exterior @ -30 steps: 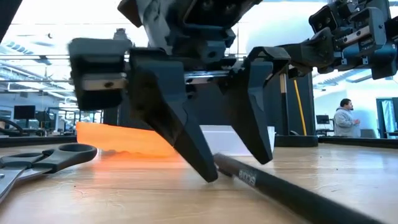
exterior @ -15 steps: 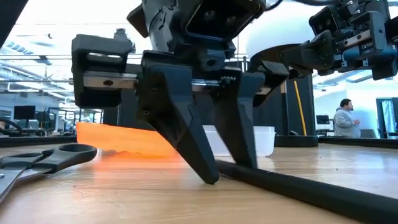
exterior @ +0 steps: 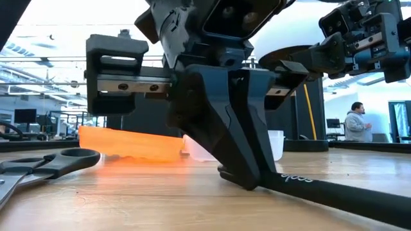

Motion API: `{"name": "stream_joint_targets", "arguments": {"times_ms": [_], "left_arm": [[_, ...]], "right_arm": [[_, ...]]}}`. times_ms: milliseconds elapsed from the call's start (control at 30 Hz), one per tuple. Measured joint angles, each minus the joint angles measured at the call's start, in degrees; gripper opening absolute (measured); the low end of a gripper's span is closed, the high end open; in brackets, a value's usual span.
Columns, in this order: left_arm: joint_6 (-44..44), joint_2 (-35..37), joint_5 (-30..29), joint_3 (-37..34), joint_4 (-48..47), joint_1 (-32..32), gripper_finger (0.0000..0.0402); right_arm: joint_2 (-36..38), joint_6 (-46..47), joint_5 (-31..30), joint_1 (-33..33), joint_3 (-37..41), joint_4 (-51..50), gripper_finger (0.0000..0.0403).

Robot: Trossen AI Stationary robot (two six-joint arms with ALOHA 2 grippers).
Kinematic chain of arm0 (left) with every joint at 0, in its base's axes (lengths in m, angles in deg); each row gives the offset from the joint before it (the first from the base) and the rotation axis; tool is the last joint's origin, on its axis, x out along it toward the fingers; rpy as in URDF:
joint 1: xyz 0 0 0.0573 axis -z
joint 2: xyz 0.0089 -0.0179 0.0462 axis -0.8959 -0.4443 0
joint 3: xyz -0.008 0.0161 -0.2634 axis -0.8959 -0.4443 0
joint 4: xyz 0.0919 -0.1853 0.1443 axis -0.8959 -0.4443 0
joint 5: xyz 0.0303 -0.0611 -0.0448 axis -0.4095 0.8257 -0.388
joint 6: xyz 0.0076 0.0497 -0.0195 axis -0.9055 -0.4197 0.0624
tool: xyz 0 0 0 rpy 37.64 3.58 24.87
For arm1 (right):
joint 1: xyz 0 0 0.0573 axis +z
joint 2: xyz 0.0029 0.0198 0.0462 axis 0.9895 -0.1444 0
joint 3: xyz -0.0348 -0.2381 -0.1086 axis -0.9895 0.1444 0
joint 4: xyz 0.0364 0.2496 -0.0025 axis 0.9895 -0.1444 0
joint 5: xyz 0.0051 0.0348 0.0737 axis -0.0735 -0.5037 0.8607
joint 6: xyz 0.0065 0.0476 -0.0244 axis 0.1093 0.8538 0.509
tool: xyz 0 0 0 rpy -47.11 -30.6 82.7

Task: Pick & place school supplies into a supply box
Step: Put the black pen into the supply box

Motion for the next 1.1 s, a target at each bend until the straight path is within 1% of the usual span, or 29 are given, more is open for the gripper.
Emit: {"name": "stream_joint_targets", "arguments": {"times_ms": [200, 333, 567, 633, 700, 767, 800, 867, 967, 1033, 1100], "left_arm": [[2.0, 1.9, 1.9, -0.4, 2.9, 0.0, 0.003], [2.2, 4.6, -0.3, -0.6, 1.2, -0.1, 0.0029], [0.5, 10.5, -8.3, -0.6, -3.5, -0.2, 0.0026], [-1.0, 12.0, -10.3, -0.6, -5.1, -0.3, 0.0018], [-3.3, 13.9, -13.6, -0.6, -6.4, -0.7, 0.0004], [-5.1, 16.0, -17.6, -0.5, -8.3, -1.5, 0.0003], [-5.4, 16.8, -18.5, -0.4, -8.7, -2.1, 0.0005], [-4.7, 18.3, -18.6, -0.4, -10.2, -3.2, 0.001], [-0.5, 20.2, -18.7, -0.4, -12.4, -4.3, 0.0014], [1.3, 21.8, -18.2, -0.4, -16.7, -4.7, 0.0007], [2.4, 24.0, -17.1, -2.2, -19.5, -4.8, 0.0004]], "right_arm": [[0.0, 0.0, 0.0, 0.0, 0.0, -0.1, 0.0], [0.0, 0.0, 0.0, 0.0, 0.0, -0.1, 0.0], [0.0, 0.1, 0.0, 0.0, 0.0, -0.2, 0.0], [0.0, 0.2, 0.0, 0.0, 0.0, -0.1, 0.0], [0.0, 0.7, 0.0, 0.0, 0.0, -0.1, 0.0], [0.0, 1.1, 0.0, 0.0, 0.0, -0.1, 0.0], [0.0, 1.1, 0.0, 0.0, 0.0, -0.2, 0.0], [0.0, 1.1, 0.0, 0.0, 0.0, -0.1, 0.0], [0.0, 1.1, 0.0, 0.0, 0.0, -1.0, 0.0], [0.0, 1.4, 0.0, 0.0, 0.0, -1.5, 0.0], [0.0, 1.5, 0.1, 0.3, 0.0, -2.8, 0.0]]}}
